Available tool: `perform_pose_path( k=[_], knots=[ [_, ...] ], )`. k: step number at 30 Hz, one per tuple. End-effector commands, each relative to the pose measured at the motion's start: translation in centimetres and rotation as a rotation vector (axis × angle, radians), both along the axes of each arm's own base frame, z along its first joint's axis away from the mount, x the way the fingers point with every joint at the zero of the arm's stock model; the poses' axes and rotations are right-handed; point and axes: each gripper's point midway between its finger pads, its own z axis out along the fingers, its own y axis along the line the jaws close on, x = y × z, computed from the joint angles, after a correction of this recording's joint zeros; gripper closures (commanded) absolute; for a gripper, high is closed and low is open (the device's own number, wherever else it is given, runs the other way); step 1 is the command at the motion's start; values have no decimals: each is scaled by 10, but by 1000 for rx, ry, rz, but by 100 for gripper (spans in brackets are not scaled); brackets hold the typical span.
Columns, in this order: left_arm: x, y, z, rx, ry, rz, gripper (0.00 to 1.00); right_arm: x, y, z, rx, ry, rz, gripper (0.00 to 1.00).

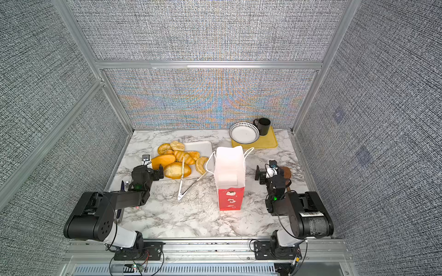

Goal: Pack bread into a paper bag
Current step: Adjust the paper bag at the center of the board.

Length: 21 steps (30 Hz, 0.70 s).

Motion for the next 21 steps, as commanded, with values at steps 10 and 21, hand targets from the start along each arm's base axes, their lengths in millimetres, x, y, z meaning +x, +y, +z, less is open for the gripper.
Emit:
perform_pose_path(
  k=[10, 21],
  knots=[
    [2, 0, 7, 2, -28, -4, 0, 1, -2, 8, 1, -33, -12, 1],
    [4, 1, 5, -19, -13, -14, 0, 2, -3, 8, 12, -29, -1, 1]
  ],
)
